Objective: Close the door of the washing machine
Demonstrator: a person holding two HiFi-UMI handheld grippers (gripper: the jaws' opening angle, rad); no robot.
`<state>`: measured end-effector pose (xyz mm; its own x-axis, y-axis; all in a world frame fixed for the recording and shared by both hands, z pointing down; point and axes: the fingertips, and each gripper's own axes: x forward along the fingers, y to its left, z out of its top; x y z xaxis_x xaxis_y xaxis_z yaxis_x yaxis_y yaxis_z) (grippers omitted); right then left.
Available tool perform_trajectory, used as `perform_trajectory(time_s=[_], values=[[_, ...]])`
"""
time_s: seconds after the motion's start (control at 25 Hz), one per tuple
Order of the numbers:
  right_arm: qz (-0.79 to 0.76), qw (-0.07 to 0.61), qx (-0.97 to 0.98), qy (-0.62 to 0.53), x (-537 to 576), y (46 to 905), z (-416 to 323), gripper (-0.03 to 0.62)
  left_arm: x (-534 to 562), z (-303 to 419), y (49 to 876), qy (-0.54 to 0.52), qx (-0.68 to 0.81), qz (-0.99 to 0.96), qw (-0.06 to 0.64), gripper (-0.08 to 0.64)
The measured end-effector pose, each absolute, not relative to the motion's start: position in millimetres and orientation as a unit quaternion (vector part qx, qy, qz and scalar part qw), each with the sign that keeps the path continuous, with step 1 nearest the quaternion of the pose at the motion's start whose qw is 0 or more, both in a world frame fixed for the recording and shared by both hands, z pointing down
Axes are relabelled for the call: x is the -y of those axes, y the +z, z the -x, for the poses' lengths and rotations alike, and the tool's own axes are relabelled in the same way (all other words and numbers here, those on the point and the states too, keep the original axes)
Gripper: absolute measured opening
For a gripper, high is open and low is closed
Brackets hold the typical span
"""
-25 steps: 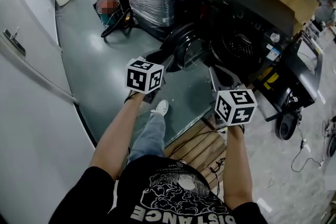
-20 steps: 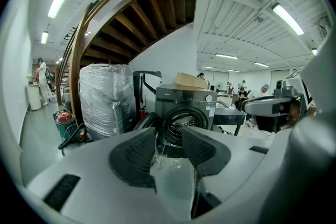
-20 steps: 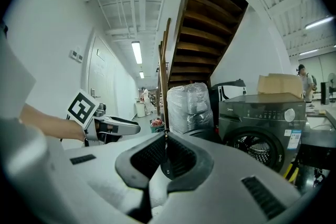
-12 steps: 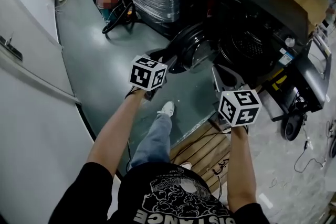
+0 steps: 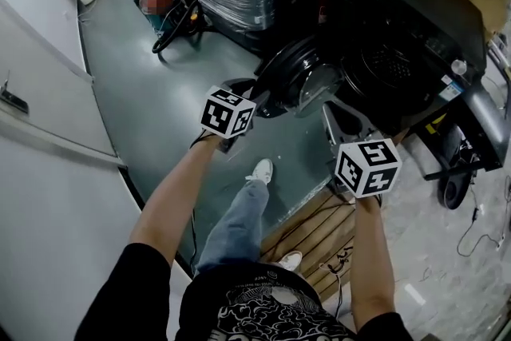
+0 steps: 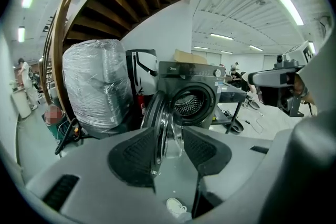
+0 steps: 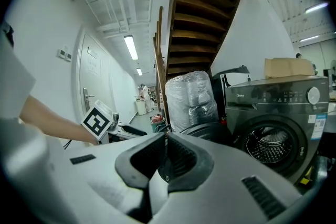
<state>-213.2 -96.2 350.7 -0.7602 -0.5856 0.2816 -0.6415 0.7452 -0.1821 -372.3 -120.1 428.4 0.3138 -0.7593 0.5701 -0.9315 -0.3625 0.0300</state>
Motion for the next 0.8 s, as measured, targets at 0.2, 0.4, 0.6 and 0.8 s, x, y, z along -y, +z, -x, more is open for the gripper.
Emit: perform_trajectory(time_s=[0.2, 0.4, 0.6, 0.8], values=[[-0.334, 0.107, 0.924, 0.155, 118.4, 369.6, 220.2, 0.025, 150.2, 388.0, 457.5, 0.264, 0.516, -0.792, 0.193, 0.176], [-0.342, 0.115, 0.917, 0.171, 136.0, 391.3, 222.7, 0.025, 170.4, 402.2, 491.6, 0.302, 0.487, -0.794, 0.203, 0.176], [-0.348, 0.129, 0.911, 0.179, 154.6, 411.5, 220.4, 0.023, 192.5, 409.3, 522.6, 0.317, 0.451, -0.805, 0.22, 0.179], [-0.357, 0.135, 0.905, 0.188, 170.3, 425.6, 215.4, 0.024, 212.7, 414.5, 544.9, 0.334, 0.428, -0.808, 0.228, 0.181]])
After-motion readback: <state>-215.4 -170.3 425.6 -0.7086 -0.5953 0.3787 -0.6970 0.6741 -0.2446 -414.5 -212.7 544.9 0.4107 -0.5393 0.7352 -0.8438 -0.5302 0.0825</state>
